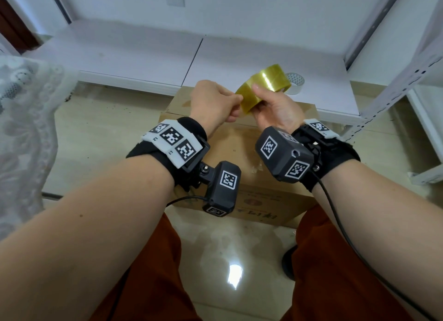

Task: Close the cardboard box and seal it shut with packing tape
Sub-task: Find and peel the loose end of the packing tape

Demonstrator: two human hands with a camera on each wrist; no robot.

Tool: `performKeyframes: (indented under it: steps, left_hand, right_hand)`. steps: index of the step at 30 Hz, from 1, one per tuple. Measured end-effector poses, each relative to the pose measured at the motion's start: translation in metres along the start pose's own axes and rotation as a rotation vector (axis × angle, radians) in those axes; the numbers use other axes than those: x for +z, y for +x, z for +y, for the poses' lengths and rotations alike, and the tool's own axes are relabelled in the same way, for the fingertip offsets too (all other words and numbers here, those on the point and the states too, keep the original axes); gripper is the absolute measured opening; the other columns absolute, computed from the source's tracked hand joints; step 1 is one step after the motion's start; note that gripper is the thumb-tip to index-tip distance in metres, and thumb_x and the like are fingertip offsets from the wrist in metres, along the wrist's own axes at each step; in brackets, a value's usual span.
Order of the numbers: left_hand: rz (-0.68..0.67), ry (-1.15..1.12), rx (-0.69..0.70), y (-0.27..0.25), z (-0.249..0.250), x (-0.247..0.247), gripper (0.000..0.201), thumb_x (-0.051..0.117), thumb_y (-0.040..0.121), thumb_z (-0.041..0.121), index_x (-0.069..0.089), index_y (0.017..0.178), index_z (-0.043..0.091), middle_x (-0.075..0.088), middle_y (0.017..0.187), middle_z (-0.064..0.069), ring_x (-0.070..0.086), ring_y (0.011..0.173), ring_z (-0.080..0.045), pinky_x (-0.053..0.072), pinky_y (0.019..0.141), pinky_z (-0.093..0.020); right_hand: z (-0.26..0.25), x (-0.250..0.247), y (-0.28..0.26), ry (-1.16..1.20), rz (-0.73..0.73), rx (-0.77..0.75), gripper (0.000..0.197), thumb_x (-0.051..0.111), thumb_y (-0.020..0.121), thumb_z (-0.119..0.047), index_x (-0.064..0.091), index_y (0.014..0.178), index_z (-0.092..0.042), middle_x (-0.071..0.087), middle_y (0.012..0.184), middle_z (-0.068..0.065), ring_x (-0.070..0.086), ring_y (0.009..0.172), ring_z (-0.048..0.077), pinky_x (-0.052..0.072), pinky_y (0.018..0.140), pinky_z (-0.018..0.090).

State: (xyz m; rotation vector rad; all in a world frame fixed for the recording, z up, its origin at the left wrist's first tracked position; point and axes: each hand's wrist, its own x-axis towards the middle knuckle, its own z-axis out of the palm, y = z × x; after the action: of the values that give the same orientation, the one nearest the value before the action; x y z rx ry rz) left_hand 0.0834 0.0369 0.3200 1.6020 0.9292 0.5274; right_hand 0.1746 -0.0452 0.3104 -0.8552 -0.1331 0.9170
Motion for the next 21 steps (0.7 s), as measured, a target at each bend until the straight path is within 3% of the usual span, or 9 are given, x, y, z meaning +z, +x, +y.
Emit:
performKeyframes:
  steps: [3,10,17,21]
  left_hand:
    - [-0.010,0.002,-0.077,0.000,0.000,-0.002,0.014,0.067,0.089,0.008,0.069,0.096,-0.004,0.070,0.075,-0.016,0.070,0.061,-0.019,0.060,0.061,-0.029]
    - [-0.007,0.123,-0.035,-0.004,0.000,-0.002,0.018,0.060,0.091,0.003,0.068,0.076,0.000,0.070,0.072,-0.015,0.068,0.057,-0.017,0.059,0.057,-0.027]
    - [0.015,0.238,0.098,-0.005,-0.003,0.001,0.015,0.059,0.078,0.003,0.066,0.065,0.003,0.070,0.067,-0.015,0.070,0.062,-0.025,0.061,0.070,-0.038]
    - [-0.035,0.278,0.138,-0.004,-0.004,0.002,0.008,0.062,0.082,0.006,0.065,0.075,0.005,0.070,0.070,-0.010,0.071,0.063,-0.021,0.061,0.072,-0.038]
  right_hand:
    - [0.004,-0.001,0.001,-0.033,0.004,0.002,0.022,0.057,0.086,0.011,0.050,0.102,-0.003,0.059,0.092,0.011,0.059,0.092,0.024,0.050,0.086,0.034]
    - [0.013,-0.006,0.005,-0.111,-0.004,-0.016,0.039,0.058,0.085,0.010,0.044,0.120,-0.001,0.057,0.090,0.007,0.058,0.088,0.020,0.051,0.073,0.028]
    - [0.010,-0.010,0.006,-0.073,-0.014,0.004,0.029,0.058,0.086,0.010,0.051,0.112,-0.003,0.060,0.093,0.009,0.060,0.090,0.022,0.052,0.077,0.030]
    - [0.008,-0.010,0.005,-0.032,0.002,0.012,0.022,0.057,0.087,0.009,0.054,0.105,-0.004,0.060,0.091,0.010,0.060,0.090,0.023,0.051,0.082,0.033]
